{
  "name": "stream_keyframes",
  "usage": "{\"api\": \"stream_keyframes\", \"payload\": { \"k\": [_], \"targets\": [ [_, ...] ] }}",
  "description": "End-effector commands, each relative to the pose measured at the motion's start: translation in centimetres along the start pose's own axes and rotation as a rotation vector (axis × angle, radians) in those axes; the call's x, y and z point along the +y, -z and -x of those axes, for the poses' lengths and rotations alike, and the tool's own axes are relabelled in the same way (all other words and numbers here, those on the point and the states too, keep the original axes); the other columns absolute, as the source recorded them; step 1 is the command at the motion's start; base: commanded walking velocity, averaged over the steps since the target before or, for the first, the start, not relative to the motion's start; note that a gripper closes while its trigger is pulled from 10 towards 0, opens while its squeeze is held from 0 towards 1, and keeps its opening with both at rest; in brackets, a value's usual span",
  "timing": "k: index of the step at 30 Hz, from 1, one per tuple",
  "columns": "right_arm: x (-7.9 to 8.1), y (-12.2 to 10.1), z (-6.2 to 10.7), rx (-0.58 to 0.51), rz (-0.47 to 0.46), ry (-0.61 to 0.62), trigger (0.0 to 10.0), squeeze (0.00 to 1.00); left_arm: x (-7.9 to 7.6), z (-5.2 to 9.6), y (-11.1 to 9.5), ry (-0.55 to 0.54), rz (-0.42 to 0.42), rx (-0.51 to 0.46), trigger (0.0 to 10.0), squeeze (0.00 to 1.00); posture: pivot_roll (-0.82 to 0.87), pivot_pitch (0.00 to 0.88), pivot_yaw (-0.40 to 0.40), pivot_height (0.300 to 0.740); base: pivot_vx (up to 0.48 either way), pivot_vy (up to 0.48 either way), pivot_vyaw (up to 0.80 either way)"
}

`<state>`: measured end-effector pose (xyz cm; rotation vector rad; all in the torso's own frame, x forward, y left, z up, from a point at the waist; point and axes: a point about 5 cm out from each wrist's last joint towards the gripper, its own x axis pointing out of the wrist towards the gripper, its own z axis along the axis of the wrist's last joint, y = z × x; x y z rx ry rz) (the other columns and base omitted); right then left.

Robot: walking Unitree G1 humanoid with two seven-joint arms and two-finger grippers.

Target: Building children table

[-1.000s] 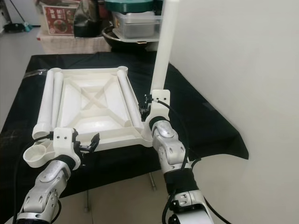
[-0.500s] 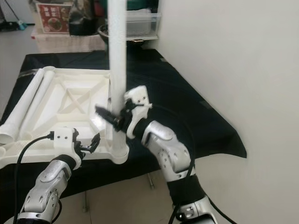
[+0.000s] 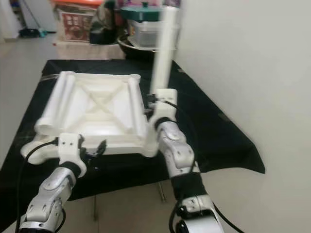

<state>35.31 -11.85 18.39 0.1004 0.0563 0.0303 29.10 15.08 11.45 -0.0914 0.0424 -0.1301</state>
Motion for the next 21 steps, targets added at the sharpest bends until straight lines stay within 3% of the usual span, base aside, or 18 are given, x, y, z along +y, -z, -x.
{"api": "stream_keyframes", "payload": {
  "k": [1, 2, 6, 7, 12, 13, 14, 15, 17, 18, 20, 21],
  "targets": [
    [0.0, 3.2, 0.6, 0.162, 0.044, 0.019, 9.1, 0.0, -0.3, 0.0, 0.2, 0.01, -0.004, 0.006, 10.0, 0.0, 0.09, 0.0, -0.109, 0.74, 0.0, 0.0, 0.0],
    [0.3, 3.1, 0.6, 0.158, 0.052, 0.001, 10.0, 0.0, -0.3, 0.0, 0.2, 0.009, -0.004, 0.007, 10.0, 0.0, 0.09, 0.0, -0.109, 0.74, 0.0, 0.0, 0.0],
    [1.0, 2.7, 0.7, 0.128, 0.052, -0.036, 10.0, 0.0, -0.3, 0.0, 0.2, 0.01, -0.004, 0.007, 10.0, 0.0, 0.08, 0.0, -0.105, 0.74, 0.0, 0.0, 0.0],
    [1.7, 1.9, 0.7, 0.078, 0.025, -0.087, 10.0, 1.0, -0.3, 0.0, 0.2, 0.012, -0.004, 0.007, 10.0, 0.0, 0.09, 0.0, -0.105, 0.74, 0.0, 0.0, 0.0],
    [3.6, -0.4, 0.4, -0.022, -0.036, -0.243, 10.0, 1.0, -0.2, -0.1, 0.0, 0.011, -0.006, 0.003, 10.0, 0.0, 0.09, 0.0, -0.11, 0.74, 0.0, 0.0, 0.0],
    [3.9, -1.0, 0.4, -0.039, -0.053, -0.293, 10.0, 0.0, -0.2, -0.1, 0.0, 0.009, -0.007, 0.001, 10.0, 0.0, 0.09, 0.0, -0.11, 0.74, 0.0, 0.0, 0.0],
    [4.7, -2.1, 0.9, -0.065, -0.1, -0.463, 10.0, 0.0, -0.2, -0.2, -0.1, 0.009, -0.006, -0.001, 10.0, 0.0, 0.09, 0.0, -0.11, 0.74, 0.0, 0.0, 0.0],
    [4.7, -2.1, 0.9, -0.065, -0.1, -0.463, 10.0, 0.0, -0.2, -0.2, -0.1, 0.009, -0.006, -0.001, 10.0, 0.0, 0.09, 0.0, -0.11, 0.74, 0.0, 0.0, 0.0],
    [5.5, -2.9, 1.9, -0.088, -0.112, -0.642, 10.0, 0.0, -0.2, -0.2, -0.1, 0.011, -0.006, -0.002, 10.0, 0.0, 0.09, 0.0, -0.109, 0.74, 0.0, 0.0, 0.0],
    [5.5, -2.9, 1.9, -0.088, -0.112, -0.642, 10.0, 0.0, -0.2, -0.2, -0.1, 0.011, -0.006, -0.002, 10.0, 0.0, 0.09, 0.0, -0.109, 0.74, 0.0, 0.0, 0.0],
    [6.3, -3.1, 3.3, -0.1, -0.065, -0.834, 10.0, 0.0, -0.3, -0.2, -0.1, 0.014, -0.006, -0.001, 10.0, 0.0, 0.09, 0.0, -0.109, 0.74, 0.0, 0.0, 0.0],
    [6.3, -3.1, 3.3, -0.1, -0.065, -0.834, 10.0, 0.0, -0.3, -0.2, -0.1, 0.014, -0.006, -0.001, 10.0, 0.0, 0.09, 0.0, -0.109, 0.74, 0.0, 0.0, 0.0]
  ]
}}
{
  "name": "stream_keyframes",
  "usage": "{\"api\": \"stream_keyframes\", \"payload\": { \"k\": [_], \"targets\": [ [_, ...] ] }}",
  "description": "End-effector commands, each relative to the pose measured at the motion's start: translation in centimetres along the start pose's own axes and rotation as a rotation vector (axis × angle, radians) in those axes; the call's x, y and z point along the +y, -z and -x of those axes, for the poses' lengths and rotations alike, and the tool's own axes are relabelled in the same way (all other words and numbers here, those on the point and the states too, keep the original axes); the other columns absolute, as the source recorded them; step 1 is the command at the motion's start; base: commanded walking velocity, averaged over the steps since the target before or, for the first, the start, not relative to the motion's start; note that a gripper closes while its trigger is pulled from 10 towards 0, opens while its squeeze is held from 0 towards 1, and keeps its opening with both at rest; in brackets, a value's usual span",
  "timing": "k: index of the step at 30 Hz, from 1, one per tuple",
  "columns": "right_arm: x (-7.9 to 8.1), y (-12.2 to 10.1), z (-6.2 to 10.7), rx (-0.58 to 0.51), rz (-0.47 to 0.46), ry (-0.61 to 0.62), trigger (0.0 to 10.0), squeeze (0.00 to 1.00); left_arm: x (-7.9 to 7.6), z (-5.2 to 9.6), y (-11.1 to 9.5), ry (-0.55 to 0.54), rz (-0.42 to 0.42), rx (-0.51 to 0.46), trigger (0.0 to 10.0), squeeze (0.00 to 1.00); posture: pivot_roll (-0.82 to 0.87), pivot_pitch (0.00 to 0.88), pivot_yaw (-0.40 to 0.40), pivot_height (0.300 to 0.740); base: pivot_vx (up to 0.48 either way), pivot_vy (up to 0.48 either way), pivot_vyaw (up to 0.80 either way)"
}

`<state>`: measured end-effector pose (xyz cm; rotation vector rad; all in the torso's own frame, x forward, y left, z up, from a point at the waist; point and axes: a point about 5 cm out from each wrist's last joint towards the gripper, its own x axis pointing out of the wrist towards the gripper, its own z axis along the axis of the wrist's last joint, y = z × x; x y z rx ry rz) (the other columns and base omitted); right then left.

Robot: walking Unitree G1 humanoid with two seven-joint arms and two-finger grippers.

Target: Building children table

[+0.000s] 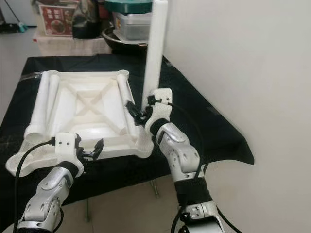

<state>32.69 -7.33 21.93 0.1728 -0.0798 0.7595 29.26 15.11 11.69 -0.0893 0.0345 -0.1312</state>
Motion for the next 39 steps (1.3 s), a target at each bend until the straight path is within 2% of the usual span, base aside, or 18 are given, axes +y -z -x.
{"api": "stream_keyframes", "payload": {
  "k": [1, 6, 8, 13, 14, 17, 18, 21, 23, 24, 25, 26, 28, 32, 33, 34, 35, 39],
  "targets": [
    [1.9, 0.0, -0.3, 0.004, -0.016, -0.155, 10.0, 0.0, -0.3, -0.1, 0.1, 0.014, -0.003, 0.006, 10.0, 0.0, 0.09, 0.0, -0.112, 0.74, 0.0, 0.0, 0.0],
    [2.5, 1.4, -0.4, 0.056, -0.004, -0.187, 10.0, 0.0, -0.2, -0.1, 0.0, 0.006, -0.005, 0.004, 10.0, 0.0, 0.1, 0.0, -0.12, 0.74, 0.0, 0.0, 0.0],
    [2.4, 2.2, -0.5, 0.075, -0.001, -0.175, 0.0, 0.0, -0.1, -0.1, 0.0, -0.001, -0.006, 0.003, 10.0, 0.0, 0.1, 0.0, -0.119, 0.74, 0.0, 0.0, 0.0],
    [0.6, 3.2, -0.7, 0.132, 0.022, -0.002, 0.0, 0.0, -0.2, -0.1, 0.1, 0.005, -0.005, 0.006, 10.0, 0.0, 0.09, 0.0, -0.113, 0.74, 0.0, 0.0, 0.0],
    [-2.0, 4.1, -0.6, 0.192, -0.014, 0.247, 0.0, 0.0, -0.4, 0.0, 0.1, 0.01, -0.004, 0.008, 10.0, 0.0, 0.09, 0.0, -0.112, 0.74, 0.0, 0.0, 0.0],
    [-2.3, 4.2, -0.5, 0.197, -0.018, 0.27, 0.0, 0.0, -0.4, 0.0, 0.1, 0.011, -0.004, 0.008, 10.0, 0.0, 0.09, 0.0, -0.112, 0.74, 0.0, 0.0, 0.0],
    [-4.1, 4.8, 0.2, 0.226, -0.044, 0.442, 0.0, 0.0, -0.4, 0.0, 0.2, 0.011, -0.004, 0.009, 10.0, 0.0, 0.09, 0.0, -0.111, 0.74, 0.0, 0.0, 0.0],
    [-6.3, 5.3, 1.7, 0.255, -0.042, 0.695, 0.0, 0.0, -0.4, 0.0, 0.2, 0.011, -0.004, 0.01, 10.0, 0.0, 0.09, 0.0, -0.11, 0.74, 0.0, 0.0, 0.0],
    [-6.7, 5.3, 2.1, 0.254, -0.022, 0.769, 0.0, 0.0, -0.3, 0.0, 0.3, 0.01, -0.004, 0.011, 10.0, 0.0, 0.09, 0.0, -0.11, 0.74, 0.0, 0.0, 0.0],
    [-6.3, 5.0, 1.9, 0.243, -0.002, 0.766, 5.1, 0.0, -0.3, 0.0, 0.3, 0.01, -0.004, 0.012, 10.0, 0.0, 0.09, 0.0, -0.112, 0.74, 0.0, 0.0, 0.0],
    [-6.0, 4.8, 1.7, 0.236, 0.009, 0.759, 5.1, 0.0, -0.4, 0.0, 0.4, 0.01, -0.003, 0.012, 10.0, 0.0, 0.09, 0.0, -0.112, 0.74, 0.0, 0.0, 0.0],
    [-5.3, 4.7, 1.3, 0.226, 0.017, 0.729, 10.0, 0.0, -0.4, 0.0, 0.4, 0.012, -0.004, 0.013, 10.0, 0.0, 0.09, 0.0, -0.116, 0.74, 0.0, 0.0, 0.0],
    [-3.7, 4.3, 0.5, 0.165, 0.003, 0.629, 10.0, 0.0, -0.4, 0.0, 0.5, 0.011, -0.005, 0.012, 10.0, 0.0, 0.09, 0.0, -0.116, 0.74, 0.0, 0.0, 0.0],
    [-3.3, 4.2, 0.3, 0.142, -0.009, 0.602, 10.0, 0.0, -0.4, 0.0, 0.5, 0.011, -0.005, 0.012, 10.0, 0.0, 0.09, 0.0, -0.116, 0.74, 0.0, 0.0, 0.0],
    [-2.9, 3.8, -0.1, 0.115, -0.011, 0.555, 10.0, 1.0, -0.3, 0.0, 0.4, 0.009, -0.006, 0.012, 10.0, 0.0, 0.1, 0.0, -0.12, 0.74, 0.0, 0.0, 0.0],
    [-2.7, 3.5, -0.4, 0.105, -0.012, 0.521, 10.0, 1.0, -0.3, 0.0, 0.4, 0.008, -0.007, 0.011, 10.0, 0.0, 0.1, 0.0, -0.118, 0.74, 0.0, 0.0, 0.0],
    [-2.4, 3.2, -0.9, 0.098, -0.019, 0.471, 10.0, 0.0, -0.3, 0.0, 0.4, 0.008, -0.008, 0.011, 10.0, 0.0, 0.1, 0.0, -0.114, 0.74, 0.0, 0.0, 0.0],
    [-1.6, 1.9, -1.6, 0.039, -0.067, 0.341, 10.0, 0.0, -0.2, -0.1, 0.4, 0.01, -0.009, 0.011, 10.0, 0.0, 0.09, 0.0, -0.111, 0.74, 0.0, 0.0, 0.0]
  ]
}}
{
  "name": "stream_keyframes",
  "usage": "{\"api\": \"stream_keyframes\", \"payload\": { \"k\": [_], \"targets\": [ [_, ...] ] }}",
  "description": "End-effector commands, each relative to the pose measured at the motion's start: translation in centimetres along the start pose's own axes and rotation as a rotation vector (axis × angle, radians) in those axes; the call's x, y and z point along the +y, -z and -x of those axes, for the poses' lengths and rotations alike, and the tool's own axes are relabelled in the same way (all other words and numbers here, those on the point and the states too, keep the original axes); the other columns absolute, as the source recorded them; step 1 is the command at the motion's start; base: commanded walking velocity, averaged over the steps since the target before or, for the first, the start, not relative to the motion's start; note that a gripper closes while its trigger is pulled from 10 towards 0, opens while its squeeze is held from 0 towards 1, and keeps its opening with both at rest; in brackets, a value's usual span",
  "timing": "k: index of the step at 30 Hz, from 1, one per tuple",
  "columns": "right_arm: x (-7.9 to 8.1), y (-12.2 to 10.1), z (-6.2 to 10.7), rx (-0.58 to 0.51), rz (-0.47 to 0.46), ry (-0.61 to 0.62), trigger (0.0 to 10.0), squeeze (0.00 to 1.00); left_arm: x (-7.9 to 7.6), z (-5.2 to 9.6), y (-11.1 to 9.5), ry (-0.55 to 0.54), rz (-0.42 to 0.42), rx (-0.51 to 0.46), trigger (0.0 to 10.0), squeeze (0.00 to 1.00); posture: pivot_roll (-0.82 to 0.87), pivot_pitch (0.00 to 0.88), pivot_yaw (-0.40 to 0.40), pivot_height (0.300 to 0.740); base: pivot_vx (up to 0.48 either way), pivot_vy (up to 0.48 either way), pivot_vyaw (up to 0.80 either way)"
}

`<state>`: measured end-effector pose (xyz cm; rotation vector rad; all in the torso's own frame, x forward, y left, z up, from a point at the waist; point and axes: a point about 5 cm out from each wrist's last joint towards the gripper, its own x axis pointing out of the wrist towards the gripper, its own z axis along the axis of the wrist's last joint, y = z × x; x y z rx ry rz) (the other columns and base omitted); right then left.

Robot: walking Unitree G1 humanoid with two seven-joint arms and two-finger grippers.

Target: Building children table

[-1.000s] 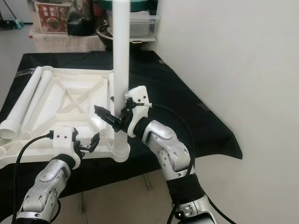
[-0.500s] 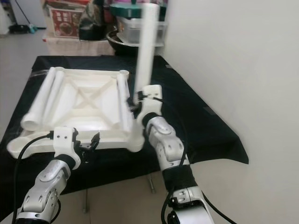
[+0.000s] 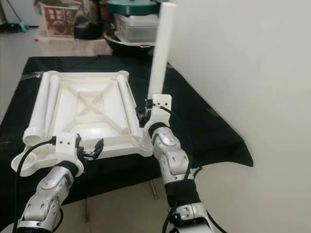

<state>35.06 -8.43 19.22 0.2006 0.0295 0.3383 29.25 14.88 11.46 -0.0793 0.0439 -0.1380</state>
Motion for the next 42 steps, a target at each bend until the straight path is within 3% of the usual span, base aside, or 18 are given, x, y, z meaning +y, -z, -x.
{"api": "stream_keyframes", "payload": {
  "k": [1, 5, 8, 16, 17, 18, 19, 20, 21, 23, 24, 28, 29, 34, 35, 38, 39, 42],
  "targets": [
    [1.9, -1.0, -0.3, -0.034, -0.048, -0.153, 10.0, 0.0, 0.0, -0.1, 0.2, 0.005, 0.0, 0.001, 10.0, 0.0, 0.09, 0.0, -0.106, 0.74, 0.0, 0.0, 0.0],
    [5.3, -0.5, 1.7, -0.031, -0.002, -0.484, 10.0, 0.0, -0.1, -0.1, 0.2, 0.011, 0.0, 0.002, 10.0, 0.0, 0.09, 0.0, -0.105, 0.74, 0.0, 0.0, 0.0],
    [6.4, 0.1, 2.5, -0.009, 0.022, -0.585, 10.0, 0.0, -0.1, -0.1, 0.2, 0.01, 0.001, 0.001, 10.0, 0.0, 0.09, 0.0, -0.107, 0.74, 0.0, 0.0, 0.0],
    [5.8, 2.3, 1.9, 0.057, 0.116, -0.518, 9.8, 0.0, 0.0, -0.1, 0.1, 0.004, 0.001, -0.001, 10.0, 0.0, 0.1, 0.0, -0.112, 0.74, 0.0, 0.0, 0.0],
    [4.7, 2.5, 1.2, 0.071, 0.147, -0.416, 0.3, 0.0, 0.0, 0.0, 0.1, 0.002, 0.002, -0.002, 10.0, 0.0, 0.1, 0.0, -0.112, 0.74, 0.0, 0.0, 0.0],
    [4.7, 2.5, 1.2, 0.071, 0.147, -0.416, 0.3, 0.0, 0.0, 0.0, 0.1, 0.002, 0.002, -0.002, 10.0, 0.0, 0.1, 0.0, -0.112, 0.74, 0.0, 0.0, 0.0],
    [2.8, 2.5, 0.3, 0.078, 0.148, -0.243, 0.0, 0.0, 0.0, 0.0, 0.1, 0.002, 0.002, -0.002, 10.0, 0.0, 0.09, 0.0, -0.11, 0.74, 0.0, 0.0, 0.0],
    [1.0, 2.6, -0.3, 0.094, 0.141, -0.086, 0.0, 0.0, -0.1, 0.0, 0.0, 0.003, 0.002, -0.002, 10.0, 0.0, 0.09, 0.0, -0.111, 0.74, 0.0, 0.0, 0.0],
    [1.0, 2.6, -0.3, 0.094, 0.141, -0.086, 0.0, 0.0, -0.1, 0.0, 0.0, 0.003, 0.002, -0.002, 10.0, 0.0, 0.09, 0.0, -0.111, 0.74, 0.0, 0.0, 0.0],
    [-3.4, 2.5, -0.1, 0.111, 0.14, 0.276, 0.0, 0.0, -0.1, 0.0, 0.0, 0.004, 0.003, -0.001, 10.0, 0.0, 0.09, 0.0, -0.11, 0.74, 0.0, 0.0, 0.0],
    [-3.4, 2.5, -0.1, 0.111, 0.14, 0.276, 0.0, 0.0, -0.1, 0.0, 0.0, 0.004, 0.003, -0.001, 10.0, 0.0, 0.09, 0.0, -0.11, 0.74, 0.0, 0.0, 0.0],
    [-6.4, 2.0, 1.4, 0.08, 0.128, 0.522, 0.0, 0.0, -0.1, 0.1, 0.0, 0.003, 0.004, -0.001, 10.0, 0.0, 0.09, 0.0, -0.109, 0.74, 0.0, 0.0, 0.0],
    [-5.8, 1.8, 1.4, 0.06, 0.121, 0.484, 10.0, 0.0, -0.1, 0.1, 0.0, 0.004, 0.004, 0.0, 10.0, 0.0, 0.09, 0.0, -0.105, 0.74, 0.0, 0.0, 0.0],
    [-2.8, 0.8, 1.0, -0.042, 0.091, 0.303, 10.0, 0.0, -0.1, 0.0, 0.1, 0.008, 0.003, 0.003, 10.0, 0.0, 0.08, 0.0, -0.1, 0.74, 0.0, 0.0, 0.0],
    [-2.1, 0.5, 0.9, -0.074, 0.068, 0.254, 10.0, 1.0, -0.1, 0.0, 0.1, 0.01, 0.002, 0.004, 10.0, 0.0, 0.08, 0.0, -0.1, 0.74, 0.0, 0.0, 0.0],
    [-1.3, 0.1, 0.5, -0.094, 0.042, 0.197, 10.0, 1.0, -0.1, 0.0, 0.1, 0.011, 0.0, 0.004, 10.0, 0.0, 0.09, 0.0, -0.103, 0.74, 0.0, 0.0, 0.0],
    [-0.8, -0.2, 0.3, -0.1, 0.023, 0.136, 10.0, 0.0, -0.1, 0.0, 0.1, 0.009, 0.0, 0.003, 10.0, 0.0, 0.09, 0.0, -0.103, 0.74, 0.0, 0.0, 0.0],
    [0.7, -1.2, 0.1, -0.128, -0.03, -0.035, 10.0, 0.0, 0.0, -0.1, 0.0, 0.007, -0.001, 0.001, 10.0, 0.0, 0.09, 0.0, -0.104, 0.74, 0.0, 0.0, 0.0]
  ]
}}
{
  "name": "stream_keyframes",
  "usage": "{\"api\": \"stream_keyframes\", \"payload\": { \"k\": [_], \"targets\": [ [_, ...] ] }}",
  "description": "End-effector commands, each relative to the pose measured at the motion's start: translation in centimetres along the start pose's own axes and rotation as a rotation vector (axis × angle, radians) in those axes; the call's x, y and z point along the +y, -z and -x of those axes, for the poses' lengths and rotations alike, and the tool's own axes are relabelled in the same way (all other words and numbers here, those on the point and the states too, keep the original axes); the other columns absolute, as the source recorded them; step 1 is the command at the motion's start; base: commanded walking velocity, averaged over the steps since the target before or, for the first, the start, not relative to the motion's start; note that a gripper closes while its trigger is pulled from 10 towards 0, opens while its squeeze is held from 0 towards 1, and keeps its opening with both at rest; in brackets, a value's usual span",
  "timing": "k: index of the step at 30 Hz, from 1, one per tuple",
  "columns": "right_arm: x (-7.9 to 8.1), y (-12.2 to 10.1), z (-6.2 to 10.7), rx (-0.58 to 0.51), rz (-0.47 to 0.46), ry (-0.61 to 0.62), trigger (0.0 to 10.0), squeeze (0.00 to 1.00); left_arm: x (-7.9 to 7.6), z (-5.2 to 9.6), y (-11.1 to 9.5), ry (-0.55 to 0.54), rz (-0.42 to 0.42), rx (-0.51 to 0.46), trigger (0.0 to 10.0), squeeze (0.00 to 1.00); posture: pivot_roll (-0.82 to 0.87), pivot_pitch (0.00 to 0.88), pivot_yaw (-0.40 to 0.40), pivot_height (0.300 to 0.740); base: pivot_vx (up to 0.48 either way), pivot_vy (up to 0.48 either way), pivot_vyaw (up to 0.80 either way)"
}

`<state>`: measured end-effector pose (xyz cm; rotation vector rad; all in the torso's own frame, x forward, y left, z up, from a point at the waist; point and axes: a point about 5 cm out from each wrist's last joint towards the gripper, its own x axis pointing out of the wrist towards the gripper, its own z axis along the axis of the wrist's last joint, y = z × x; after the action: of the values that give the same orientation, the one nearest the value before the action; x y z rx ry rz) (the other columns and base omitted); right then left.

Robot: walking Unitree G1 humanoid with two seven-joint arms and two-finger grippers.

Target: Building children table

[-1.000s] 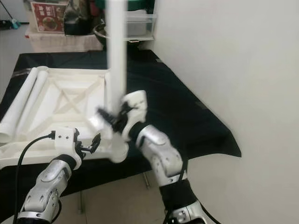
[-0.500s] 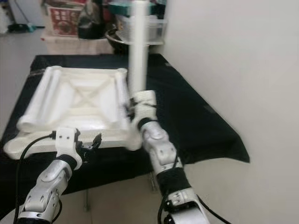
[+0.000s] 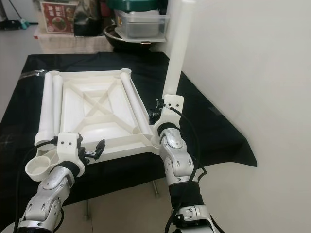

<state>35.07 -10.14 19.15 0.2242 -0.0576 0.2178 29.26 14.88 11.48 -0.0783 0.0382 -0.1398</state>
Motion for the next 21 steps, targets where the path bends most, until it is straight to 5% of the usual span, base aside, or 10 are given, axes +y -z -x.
{"api": "stream_keyframes", "payload": {
  "k": [1, 3, 8, 16, 18, 21],
  "targets": [
    [3.0, -1.3, -0.1, -0.032, -0.044, -0.232, 10.0, 0.0, 0.0, -0.1, 0.0, 0.005, 0.0, 0.006, 10.0, 0.0, 0.09, 0.0, -0.103, 0.74, 0.0, 0.0, 0.0],
    [4.4, -1.5, 0.7, -0.028, -0.036, -0.418, 10.0, 0.0, 0.0, -0.1, 0.0, 0.007, -0.002, 0.005, 10.0, 0.0, 0.09, 0.0, -0.103, 0.74, 0.0, 0.0, 0.0],
    [5.9, -1.0, 2.3, 0.0, 0.01, -0.622, 10.0, 0.0, -0.1, -0.1, -0.1, 0.007, -0.002, 0.003, 10.0, 0.0, 0.09, 0.0, -0.105, 0.74, 0.0, 0.0, 0.0],
    [6.1, 0.6, 2.6, 0.045, 0.086, -0.635, 10.0, 0.0, -0.1, -0.1, -0.1, 0.006, -0.001, 0.002, 10.0, 0.0, 0.09, 0.0, -0.109, 0.74, 0.0, 0.0, 0.0],
    [4.4, 2.7, 1.3, 0.155, 0.223, -0.467, 1.1, 0.0, -0.2, -0.1, 0.0, 0.007, 0.002, 0.003, 10.0, 0.0, 0.09, 0.0, -0.108, 0.74, 0.0, 0.0, 0.0],
    [2.4, 3.4, 0.4, 0.212, 0.225, -0.289, 0.0, 0.0, -0.3, -0.1, 0.0, 0.009, 0.003, 0.004, 10.0, 0.0, 0.09, 0.0, -0.109, 0.74, 0.0, 0.0, 0.0]
  ]
}}
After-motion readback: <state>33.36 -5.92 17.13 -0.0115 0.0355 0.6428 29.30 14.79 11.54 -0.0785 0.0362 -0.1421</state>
